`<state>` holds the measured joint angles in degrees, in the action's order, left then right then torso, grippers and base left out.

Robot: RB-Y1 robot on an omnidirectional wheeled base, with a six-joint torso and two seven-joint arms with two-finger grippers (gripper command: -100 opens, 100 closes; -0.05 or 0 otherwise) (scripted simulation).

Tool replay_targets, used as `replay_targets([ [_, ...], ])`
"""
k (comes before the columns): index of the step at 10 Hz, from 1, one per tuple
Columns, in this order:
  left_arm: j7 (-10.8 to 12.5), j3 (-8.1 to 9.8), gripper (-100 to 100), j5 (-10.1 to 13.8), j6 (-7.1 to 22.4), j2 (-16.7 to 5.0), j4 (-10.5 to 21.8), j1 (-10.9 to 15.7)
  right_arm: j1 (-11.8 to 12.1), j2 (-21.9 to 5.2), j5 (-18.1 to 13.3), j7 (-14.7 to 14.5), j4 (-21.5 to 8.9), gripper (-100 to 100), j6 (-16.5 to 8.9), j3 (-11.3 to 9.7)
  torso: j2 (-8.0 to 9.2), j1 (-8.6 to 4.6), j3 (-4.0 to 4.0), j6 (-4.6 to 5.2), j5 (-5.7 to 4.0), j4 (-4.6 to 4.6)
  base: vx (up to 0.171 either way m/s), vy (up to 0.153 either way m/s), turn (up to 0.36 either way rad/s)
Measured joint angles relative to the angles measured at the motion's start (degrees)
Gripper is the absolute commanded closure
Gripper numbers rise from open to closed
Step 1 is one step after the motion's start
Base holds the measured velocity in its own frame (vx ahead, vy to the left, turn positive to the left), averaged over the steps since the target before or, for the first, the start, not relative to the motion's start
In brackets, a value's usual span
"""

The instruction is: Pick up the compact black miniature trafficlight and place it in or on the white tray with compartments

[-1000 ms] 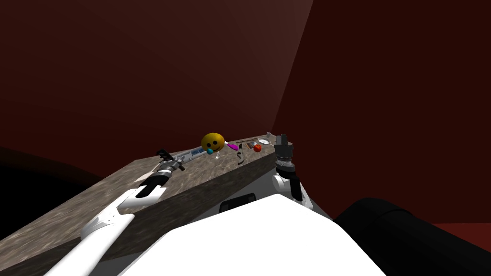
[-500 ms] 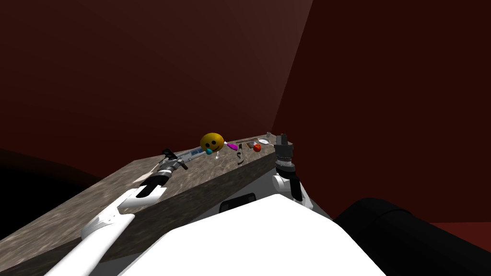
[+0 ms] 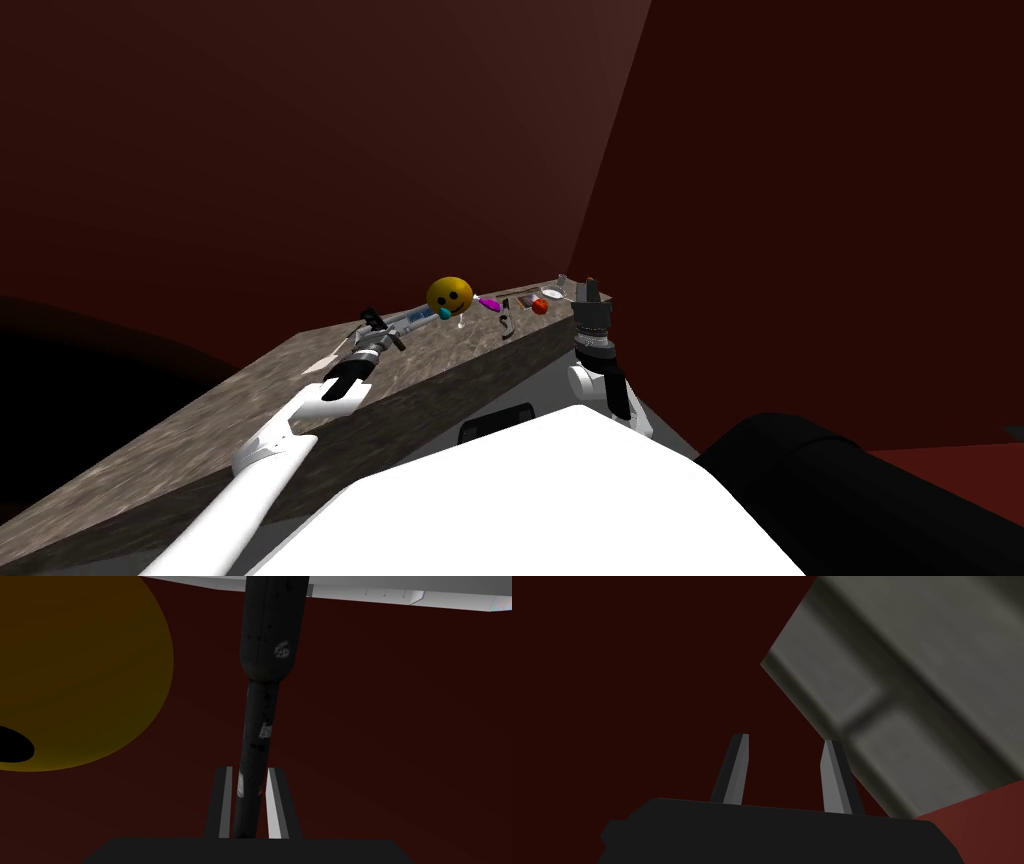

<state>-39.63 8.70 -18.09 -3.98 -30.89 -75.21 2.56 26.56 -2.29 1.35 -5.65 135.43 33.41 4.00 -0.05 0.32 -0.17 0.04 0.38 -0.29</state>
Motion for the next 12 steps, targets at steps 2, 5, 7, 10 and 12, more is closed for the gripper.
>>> replay_targets([
  [2, 0.57, -0.05, 100, -3.43, 2.72, 3.19, -3.08, -0.16, 0.0, 0.0, 0.0, 0.0, 0.0, 0, 0.0, 0.0, 0.01, 0.08, -0.01, 0.01, 0.05, -0.03, -0.041, 0.1, -0.005],
  [5, 1.44, 0.04, 100, -8.87, 6.13, 8.23, -6.93, -0.06, -0.01, 0.0, 0.0, 0.0, 0.0, 0, 0.0, 0.0, 0.09, 0.24, 0.03, -0.05, 0.11, -0.03, -0.053, 0.107, -0.003],
  [7, 1.73, 0.02, 0, -10.08, 6.97, 8.87, -7.59, -0.03, 0.0, 0.01, 0.0, 0.0, 0.0, 0, 0.0, 0.0, -0.06, -0.07, -0.05, -0.06, 0.05, -0.05, -0.007, 0.015, 0.001],
  [10, 2.29, -0.25, 100, -11.0, 7.48, 6.98, -7.15, 1.89, 0.01, 0.0, 0.0, 0.0, 0.0, 0, 0.0, 0.0, -0.58, -0.16, -0.31, 0.04, -0.05, -0.08, 0.089, 0.043, -0.042],
  [12, 2.98, -0.27, 100, -11.84, 7.74, 4.86, -6.17, 3.91, 0.0, 0.0, 0.0, 0.0, 0.0, 0, 0.0, 0.0, -0.31, 0.16, -0.19, -0.04, 0.03, -0.08, -0.04, 0.13, -0.085],
])
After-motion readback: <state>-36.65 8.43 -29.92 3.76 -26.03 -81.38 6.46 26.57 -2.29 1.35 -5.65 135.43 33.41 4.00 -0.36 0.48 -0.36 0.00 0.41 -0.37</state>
